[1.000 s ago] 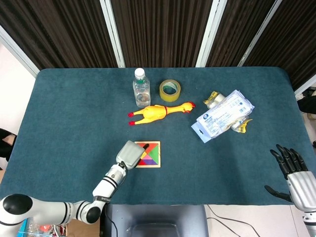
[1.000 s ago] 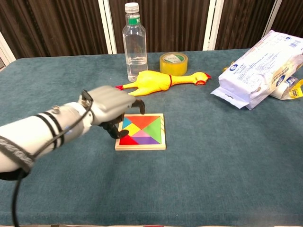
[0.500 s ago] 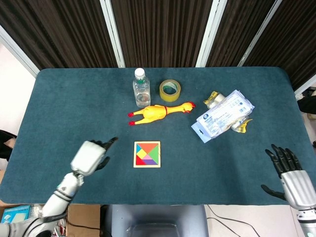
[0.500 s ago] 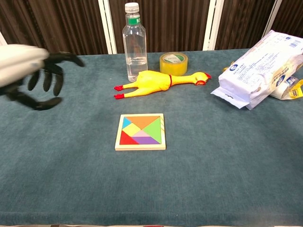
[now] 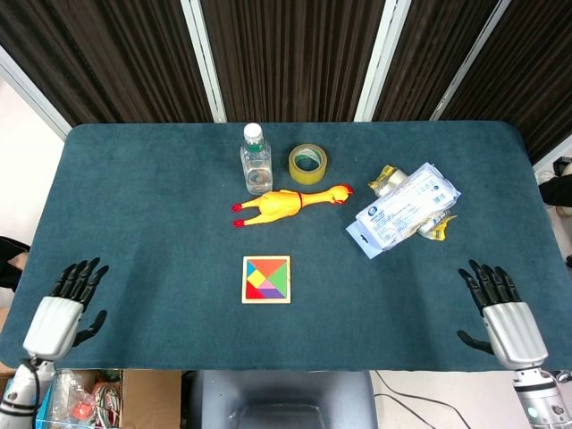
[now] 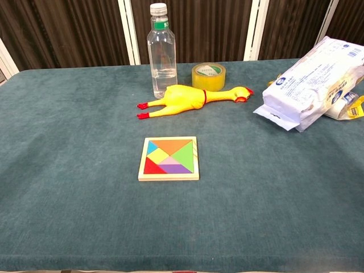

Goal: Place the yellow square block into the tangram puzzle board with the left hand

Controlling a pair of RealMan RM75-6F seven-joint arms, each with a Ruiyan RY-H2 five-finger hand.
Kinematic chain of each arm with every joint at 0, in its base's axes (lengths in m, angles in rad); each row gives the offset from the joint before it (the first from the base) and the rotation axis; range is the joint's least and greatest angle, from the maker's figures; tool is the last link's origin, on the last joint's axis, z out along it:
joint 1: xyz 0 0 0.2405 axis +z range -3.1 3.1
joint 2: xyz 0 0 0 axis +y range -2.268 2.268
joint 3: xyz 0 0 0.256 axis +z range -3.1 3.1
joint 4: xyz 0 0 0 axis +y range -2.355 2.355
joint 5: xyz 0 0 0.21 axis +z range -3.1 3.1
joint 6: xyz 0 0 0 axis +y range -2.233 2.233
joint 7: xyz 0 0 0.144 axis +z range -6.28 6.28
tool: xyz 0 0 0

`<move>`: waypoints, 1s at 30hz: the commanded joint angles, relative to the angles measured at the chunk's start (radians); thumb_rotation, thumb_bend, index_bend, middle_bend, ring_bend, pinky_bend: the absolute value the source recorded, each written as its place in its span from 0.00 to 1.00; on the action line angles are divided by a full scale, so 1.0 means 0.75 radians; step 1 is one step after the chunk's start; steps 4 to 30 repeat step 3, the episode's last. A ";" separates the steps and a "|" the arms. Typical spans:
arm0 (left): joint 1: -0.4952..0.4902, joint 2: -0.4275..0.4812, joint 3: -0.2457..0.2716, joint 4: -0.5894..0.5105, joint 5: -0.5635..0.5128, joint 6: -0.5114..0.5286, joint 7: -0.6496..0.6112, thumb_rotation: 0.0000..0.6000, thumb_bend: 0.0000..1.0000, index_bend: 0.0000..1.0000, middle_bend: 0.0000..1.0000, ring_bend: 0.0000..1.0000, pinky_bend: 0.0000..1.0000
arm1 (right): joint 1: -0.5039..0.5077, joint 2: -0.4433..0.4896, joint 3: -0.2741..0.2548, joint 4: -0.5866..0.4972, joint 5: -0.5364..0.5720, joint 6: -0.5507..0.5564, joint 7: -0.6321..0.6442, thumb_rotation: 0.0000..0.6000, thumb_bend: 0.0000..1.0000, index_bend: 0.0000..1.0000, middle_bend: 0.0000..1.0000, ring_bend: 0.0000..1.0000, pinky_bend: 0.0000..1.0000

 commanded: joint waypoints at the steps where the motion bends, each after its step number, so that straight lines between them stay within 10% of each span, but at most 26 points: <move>1: 0.026 -0.006 -0.031 0.005 0.022 -0.023 -0.029 1.00 0.36 0.00 0.00 0.00 0.10 | 0.000 -0.004 0.000 -0.005 0.006 0.000 -0.005 1.00 0.17 0.00 0.00 0.00 0.00; 30: 0.030 0.001 -0.043 0.006 0.026 -0.037 -0.035 1.00 0.36 0.00 0.00 0.00 0.10 | -0.002 -0.001 0.002 -0.005 0.009 0.006 0.004 1.00 0.17 0.00 0.00 0.00 0.00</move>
